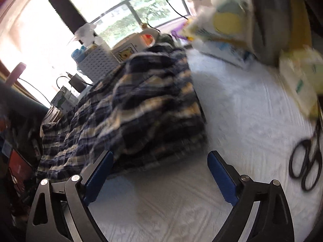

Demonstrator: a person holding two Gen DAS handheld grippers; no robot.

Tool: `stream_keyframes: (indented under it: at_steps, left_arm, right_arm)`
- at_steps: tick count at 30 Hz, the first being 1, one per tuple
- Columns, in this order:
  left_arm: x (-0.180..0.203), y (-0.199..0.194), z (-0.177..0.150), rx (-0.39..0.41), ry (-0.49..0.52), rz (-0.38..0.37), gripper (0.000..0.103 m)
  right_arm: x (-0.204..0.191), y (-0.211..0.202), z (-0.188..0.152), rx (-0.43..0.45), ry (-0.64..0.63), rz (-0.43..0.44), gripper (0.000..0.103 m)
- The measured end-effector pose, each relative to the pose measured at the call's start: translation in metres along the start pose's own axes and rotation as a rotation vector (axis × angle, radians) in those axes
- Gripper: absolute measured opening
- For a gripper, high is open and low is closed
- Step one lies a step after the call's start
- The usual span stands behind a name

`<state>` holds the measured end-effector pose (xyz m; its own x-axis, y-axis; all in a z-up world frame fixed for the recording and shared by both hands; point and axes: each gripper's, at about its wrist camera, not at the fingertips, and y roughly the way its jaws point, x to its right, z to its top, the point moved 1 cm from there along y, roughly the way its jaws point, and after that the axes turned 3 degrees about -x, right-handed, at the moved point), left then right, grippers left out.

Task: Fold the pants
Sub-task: 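Grasp the pants edge with the left gripper while the right gripper grasps the waistband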

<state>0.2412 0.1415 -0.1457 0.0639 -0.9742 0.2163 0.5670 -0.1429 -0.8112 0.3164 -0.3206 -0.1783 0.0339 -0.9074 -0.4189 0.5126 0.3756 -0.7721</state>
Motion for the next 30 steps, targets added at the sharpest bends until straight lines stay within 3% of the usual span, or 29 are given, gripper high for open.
stream_keyframes:
  at_steps: [7, 9, 10, 11, 13, 15, 18, 21, 24, 27, 30]
  left_arm:
    - [0.001, -0.004, 0.001, 0.001, -0.008, 0.008, 0.003]
    - [0.001, -0.004, 0.002, 0.004, -0.009, 0.015, 0.003]
    - [0.001, -0.005, 0.002, 0.006, -0.009, 0.018, 0.003]
    - [0.001, -0.005, 0.002, 0.009, -0.011, 0.019, 0.003]
    - [0.002, -0.007, 0.002, 0.009, -0.015, 0.019, 0.003]
    - [0.003, -0.011, 0.0, 0.012, -0.016, 0.02, 0.003]
    - [0.007, -0.02, -0.002, 0.012, -0.005, 0.032, 0.003]
    - [0.011, -0.028, -0.006, 0.022, 0.033, 0.099, 0.003]
    - [0.008, -0.02, -0.012, -0.016, 0.047, 0.126, 0.003]
    - [0.003, -0.005, -0.017, -0.065, 0.026, 0.113, 0.003]
    - [0.011, -0.005, -0.011, -0.06, 0.034, 0.043, 0.004]
  right_arm:
    - [-0.005, 0.016, 0.011, 0.064, -0.001, 0.061, 0.095]
    - [-0.004, 0.022, 0.02, 0.087, 0.016, 0.062, 0.085]
    - [-0.006, 0.027, 0.024, 0.095, 0.02, 0.06, 0.071]
    - [-0.006, 0.032, 0.026, 0.097, 0.023, 0.057, 0.046]
    - [-0.004, 0.044, 0.028, 0.058, 0.037, 0.089, 0.011]
    - [-0.009, 0.039, 0.031, 0.073, -0.002, 0.087, 0.008]
    - [-0.023, 0.014, 0.037, 0.123, -0.146, -0.009, 0.007]
    - [-0.025, -0.012, 0.05, 0.153, -0.252, -0.1, 0.006]
    - [-0.023, -0.015, 0.063, 0.107, -0.339, -0.166, 0.006]
    - [-0.014, 0.01, 0.064, 0.013, -0.357, -0.221, 0.007]
    - [-0.016, 0.027, 0.051, -0.013, -0.392, -0.266, 0.026]
